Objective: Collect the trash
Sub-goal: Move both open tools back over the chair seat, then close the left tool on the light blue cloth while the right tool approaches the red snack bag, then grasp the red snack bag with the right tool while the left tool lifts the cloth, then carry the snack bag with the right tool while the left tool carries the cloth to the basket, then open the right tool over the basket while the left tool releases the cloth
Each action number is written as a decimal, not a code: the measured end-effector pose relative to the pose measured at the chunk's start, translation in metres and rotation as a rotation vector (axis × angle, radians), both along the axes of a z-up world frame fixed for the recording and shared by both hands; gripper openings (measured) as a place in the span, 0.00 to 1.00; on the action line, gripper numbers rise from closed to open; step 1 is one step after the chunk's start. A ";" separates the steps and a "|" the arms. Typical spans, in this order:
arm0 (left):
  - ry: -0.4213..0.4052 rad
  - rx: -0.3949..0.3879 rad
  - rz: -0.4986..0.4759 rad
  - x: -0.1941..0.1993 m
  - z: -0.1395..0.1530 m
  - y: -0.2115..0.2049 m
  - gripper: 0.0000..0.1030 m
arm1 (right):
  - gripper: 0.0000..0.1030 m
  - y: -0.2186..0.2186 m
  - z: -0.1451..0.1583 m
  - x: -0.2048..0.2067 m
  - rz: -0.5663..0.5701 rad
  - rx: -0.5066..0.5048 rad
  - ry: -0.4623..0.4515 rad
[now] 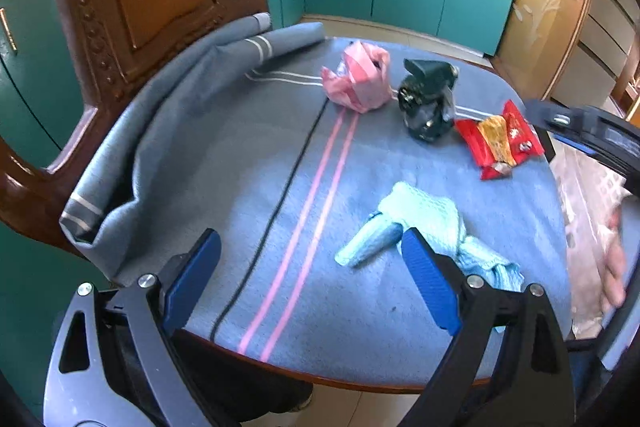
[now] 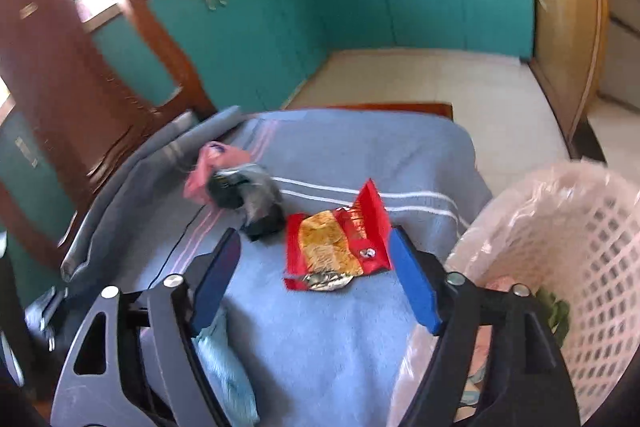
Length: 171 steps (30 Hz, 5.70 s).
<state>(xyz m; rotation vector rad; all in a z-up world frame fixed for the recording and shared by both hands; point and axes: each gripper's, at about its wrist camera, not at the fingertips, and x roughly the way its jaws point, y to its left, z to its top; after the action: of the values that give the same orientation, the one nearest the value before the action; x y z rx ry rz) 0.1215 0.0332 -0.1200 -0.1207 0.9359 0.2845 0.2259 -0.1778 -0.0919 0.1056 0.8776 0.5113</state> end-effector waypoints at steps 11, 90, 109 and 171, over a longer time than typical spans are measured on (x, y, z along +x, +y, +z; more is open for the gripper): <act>0.010 0.014 0.032 -0.003 -0.001 0.012 0.89 | 0.86 0.076 -0.048 0.014 -0.009 -0.424 0.016; 0.013 -0.057 -0.001 0.008 -0.019 0.013 0.42 | 0.40 0.065 -0.036 -0.011 0.257 -0.110 0.030; -0.067 -0.061 -0.022 -0.001 -0.001 0.000 0.33 | 0.40 0.044 -0.014 -0.034 0.217 -0.149 -0.101; -0.240 -0.160 -0.543 0.053 0.052 -0.217 0.81 | 0.73 -0.242 0.021 -0.034 -0.506 0.141 -0.078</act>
<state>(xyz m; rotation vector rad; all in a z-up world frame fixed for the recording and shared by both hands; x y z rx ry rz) 0.1746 -0.1842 -0.0681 -0.0429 0.7186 -0.3027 0.1921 -0.4197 -0.0705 0.4226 0.7032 0.1009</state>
